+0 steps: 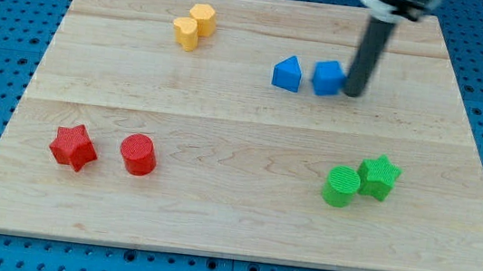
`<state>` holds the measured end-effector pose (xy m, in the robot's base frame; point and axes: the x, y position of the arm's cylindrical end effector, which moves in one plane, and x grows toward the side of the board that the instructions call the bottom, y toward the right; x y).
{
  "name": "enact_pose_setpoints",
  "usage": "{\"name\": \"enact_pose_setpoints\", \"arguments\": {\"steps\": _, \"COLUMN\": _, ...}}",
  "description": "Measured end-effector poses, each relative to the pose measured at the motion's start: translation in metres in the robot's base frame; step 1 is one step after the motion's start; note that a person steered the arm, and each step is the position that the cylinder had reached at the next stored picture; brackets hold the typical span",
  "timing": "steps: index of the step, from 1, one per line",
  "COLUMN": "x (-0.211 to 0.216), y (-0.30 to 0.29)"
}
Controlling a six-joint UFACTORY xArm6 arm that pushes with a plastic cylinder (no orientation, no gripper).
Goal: Move the blue triangle into the yellow heart
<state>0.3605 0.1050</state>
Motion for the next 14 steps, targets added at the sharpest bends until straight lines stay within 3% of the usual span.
{"name": "enact_pose_setpoints", "arguments": {"steps": 2, "x": -0.018, "y": -0.182}}
{"name": "enact_pose_setpoints", "arguments": {"steps": 3, "x": -0.017, "y": -0.200}}
{"name": "enact_pose_setpoints", "arguments": {"steps": 5, "x": -0.016, "y": -0.162}}
{"name": "enact_pose_setpoints", "arguments": {"steps": 6, "x": -0.020, "y": -0.092}}
{"name": "enact_pose_setpoints", "arguments": {"steps": 7, "x": -0.020, "y": -0.061}}
{"name": "enact_pose_setpoints", "arguments": {"steps": 9, "x": -0.073, "y": -0.093}}
{"name": "enact_pose_setpoints", "arguments": {"steps": 10, "x": -0.044, "y": -0.156}}
{"name": "enact_pose_setpoints", "arguments": {"steps": 11, "x": -0.036, "y": -0.139}}
{"name": "enact_pose_setpoints", "arguments": {"steps": 13, "x": 0.005, "y": -0.192}}
{"name": "enact_pose_setpoints", "arguments": {"steps": 14, "x": -0.041, "y": -0.195}}
